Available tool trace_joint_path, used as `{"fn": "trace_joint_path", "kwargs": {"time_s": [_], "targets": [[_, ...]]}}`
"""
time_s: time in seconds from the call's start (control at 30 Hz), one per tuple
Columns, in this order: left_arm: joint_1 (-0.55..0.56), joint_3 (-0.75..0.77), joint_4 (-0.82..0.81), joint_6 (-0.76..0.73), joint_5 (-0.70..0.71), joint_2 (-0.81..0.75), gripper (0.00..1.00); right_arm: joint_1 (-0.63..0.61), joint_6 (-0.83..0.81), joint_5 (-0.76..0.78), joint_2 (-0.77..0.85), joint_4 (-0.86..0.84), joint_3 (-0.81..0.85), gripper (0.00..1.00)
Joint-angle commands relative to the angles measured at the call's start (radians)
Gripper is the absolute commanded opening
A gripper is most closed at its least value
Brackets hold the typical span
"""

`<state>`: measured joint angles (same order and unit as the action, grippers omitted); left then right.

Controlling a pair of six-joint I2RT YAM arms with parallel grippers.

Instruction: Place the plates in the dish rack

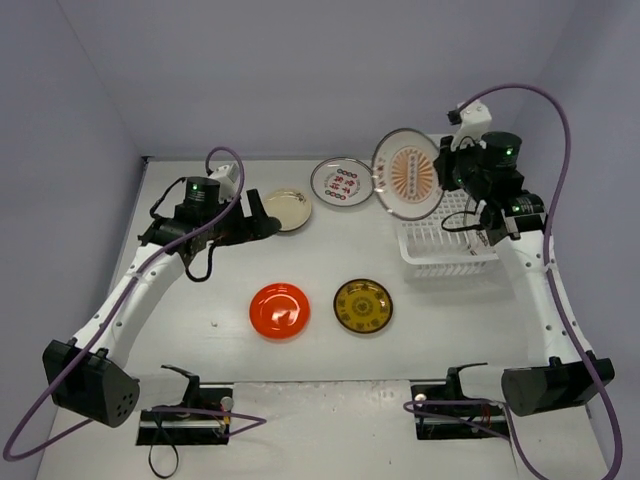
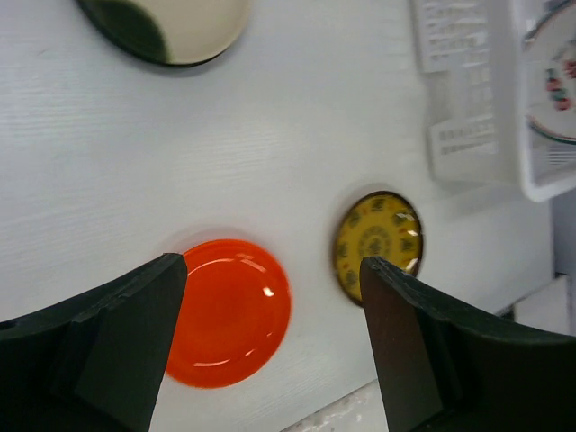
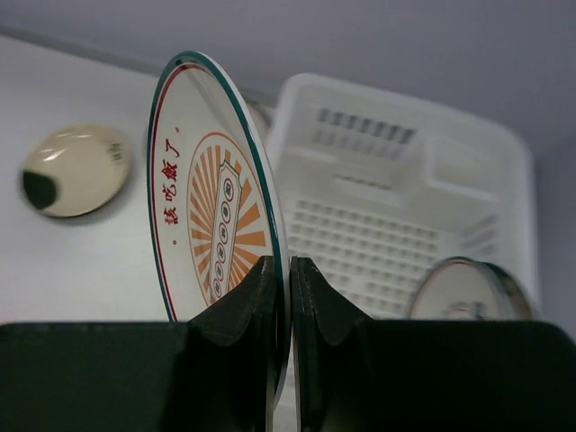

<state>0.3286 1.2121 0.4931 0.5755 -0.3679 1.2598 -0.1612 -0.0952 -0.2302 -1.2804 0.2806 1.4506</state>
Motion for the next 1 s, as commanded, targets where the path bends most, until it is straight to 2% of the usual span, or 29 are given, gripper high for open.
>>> {"fn": "trace_joint_path", "kwargs": {"time_s": [0.0, 0.27, 0.7, 0.97], "targets": [[0.001, 0.049, 0.175, -0.112, 0.206, -0.022, 0.78, 0.043, -0.231, 0.315, 0.020, -0.012, 0.076, 0.00], [0.000, 0.021, 0.249, -0.154, 0.303, -0.025, 0.78, 0.111, -0.386, 0.558, -0.065, -0.080, 0.005, 0.00], [0.001, 0.010, 0.213, -0.155, 0.253, 0.018, 0.78, 0.140, -0.514, 0.695, -0.165, -0.216, -0.105, 0.00], [0.001, 0.015, 0.194, -0.147, 0.228, 0.049, 0.78, 0.152, -0.517, 0.677, -0.177, -0.267, -0.194, 0.00]]}}
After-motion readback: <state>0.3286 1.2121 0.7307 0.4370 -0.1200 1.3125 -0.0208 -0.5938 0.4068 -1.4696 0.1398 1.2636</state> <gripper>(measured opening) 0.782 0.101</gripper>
